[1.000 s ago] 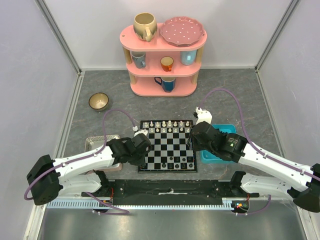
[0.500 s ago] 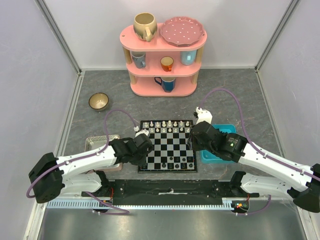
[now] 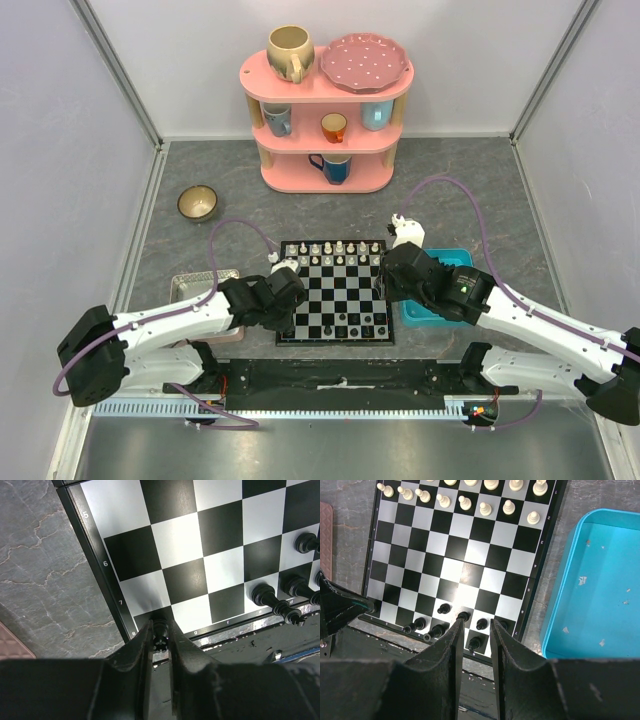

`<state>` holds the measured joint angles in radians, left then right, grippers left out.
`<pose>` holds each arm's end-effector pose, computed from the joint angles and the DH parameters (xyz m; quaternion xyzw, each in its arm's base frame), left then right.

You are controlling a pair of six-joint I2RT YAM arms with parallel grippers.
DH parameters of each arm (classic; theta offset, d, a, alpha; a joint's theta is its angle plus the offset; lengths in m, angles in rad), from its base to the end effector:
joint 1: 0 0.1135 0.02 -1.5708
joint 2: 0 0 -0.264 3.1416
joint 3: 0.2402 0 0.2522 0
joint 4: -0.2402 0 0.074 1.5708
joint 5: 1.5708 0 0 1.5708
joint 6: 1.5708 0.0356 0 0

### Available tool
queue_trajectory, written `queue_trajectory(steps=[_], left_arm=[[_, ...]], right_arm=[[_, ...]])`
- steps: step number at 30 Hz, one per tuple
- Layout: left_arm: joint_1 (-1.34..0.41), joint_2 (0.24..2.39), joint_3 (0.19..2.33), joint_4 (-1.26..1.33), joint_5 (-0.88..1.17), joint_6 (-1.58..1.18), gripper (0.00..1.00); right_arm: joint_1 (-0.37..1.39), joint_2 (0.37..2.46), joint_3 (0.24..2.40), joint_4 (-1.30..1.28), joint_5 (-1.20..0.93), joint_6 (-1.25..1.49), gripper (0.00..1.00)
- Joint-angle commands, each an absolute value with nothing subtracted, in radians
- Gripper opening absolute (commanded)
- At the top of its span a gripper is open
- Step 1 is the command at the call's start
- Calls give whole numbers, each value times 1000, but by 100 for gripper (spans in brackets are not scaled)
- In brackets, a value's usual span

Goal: Set up the chess pieces on the board

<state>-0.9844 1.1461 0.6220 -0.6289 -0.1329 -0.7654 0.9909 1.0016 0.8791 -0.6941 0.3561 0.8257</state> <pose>0.1133 -0.1620 0.1835 0.0930 0.9718 -0.1172 0.1825 0.1209 0.1619 0.2872 -0.0105 0.9173 0.1845 0.3527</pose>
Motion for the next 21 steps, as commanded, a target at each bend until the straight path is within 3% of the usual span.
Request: queue_trajectory(steps=[1,21], left_arm=[[-991,1131,603,-617,-156,-793,24],[-991,1115,609,-615,-147,-792,35]], right_arm=[[986,991,884,-680,368,819,34],[982,994,879,-678,364,821,34]])
